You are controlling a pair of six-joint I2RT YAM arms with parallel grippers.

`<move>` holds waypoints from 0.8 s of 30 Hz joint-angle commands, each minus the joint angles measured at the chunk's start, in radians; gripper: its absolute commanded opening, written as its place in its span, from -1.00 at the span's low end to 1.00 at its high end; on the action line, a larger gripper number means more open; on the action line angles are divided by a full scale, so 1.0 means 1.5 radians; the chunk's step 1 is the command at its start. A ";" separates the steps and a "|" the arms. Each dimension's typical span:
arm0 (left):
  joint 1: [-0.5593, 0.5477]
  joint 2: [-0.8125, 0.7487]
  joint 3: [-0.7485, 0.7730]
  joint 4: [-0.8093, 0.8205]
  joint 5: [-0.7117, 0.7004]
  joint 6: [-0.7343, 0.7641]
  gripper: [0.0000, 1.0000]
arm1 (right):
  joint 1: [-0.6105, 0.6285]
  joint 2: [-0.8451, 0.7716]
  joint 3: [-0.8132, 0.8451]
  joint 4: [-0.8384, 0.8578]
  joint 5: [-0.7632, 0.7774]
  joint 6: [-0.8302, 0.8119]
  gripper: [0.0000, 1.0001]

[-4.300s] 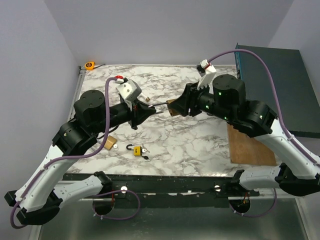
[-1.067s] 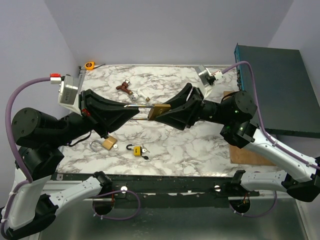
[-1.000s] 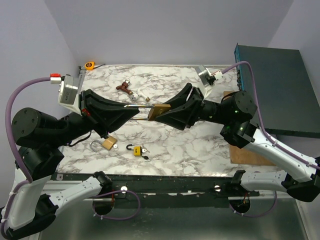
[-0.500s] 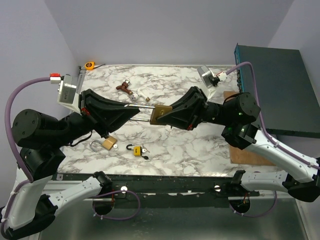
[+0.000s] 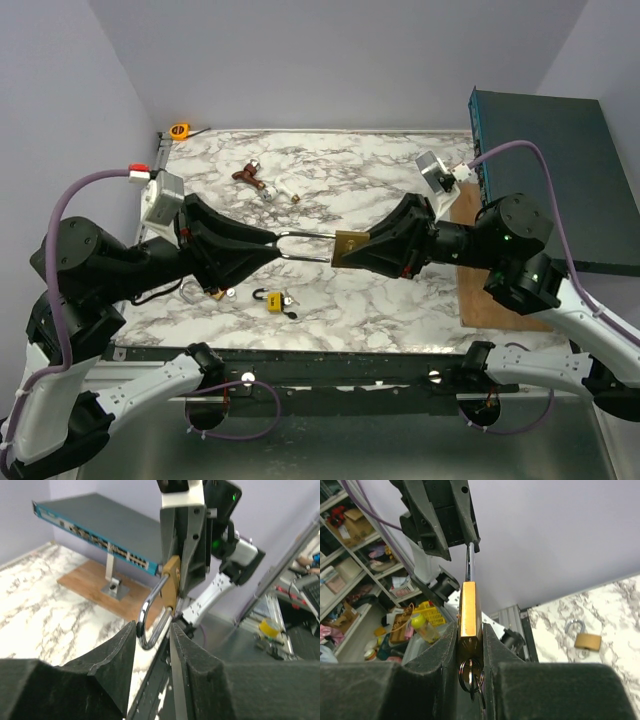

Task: Lock with the key
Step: Lock the lock.

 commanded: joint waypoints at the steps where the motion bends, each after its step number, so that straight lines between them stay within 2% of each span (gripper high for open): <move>1: 0.000 -0.003 -0.011 -0.105 0.073 0.040 -0.34 | 0.001 -0.036 0.010 -0.075 0.014 -0.025 -0.99; 7: 0.000 -0.010 -0.063 -0.083 0.097 0.019 -0.28 | 0.000 -0.039 -0.010 -0.085 -0.005 -0.017 -0.99; 12: 0.001 -0.014 -0.088 -0.063 0.103 0.003 -0.33 | 0.001 -0.038 -0.012 -0.086 -0.008 -0.017 -0.99; 19: 0.002 -0.021 -0.105 -0.039 0.140 -0.011 -0.55 | 0.000 -0.042 -0.006 -0.098 0.001 -0.025 -0.99; 22: 0.002 -0.028 -0.117 -0.017 0.157 -0.027 -0.74 | 0.000 -0.042 -0.002 -0.096 -0.014 -0.024 -0.99; 24: 0.002 -0.030 -0.119 -0.001 0.173 -0.039 -0.94 | 0.000 -0.042 0.000 -0.096 -0.023 -0.023 -0.99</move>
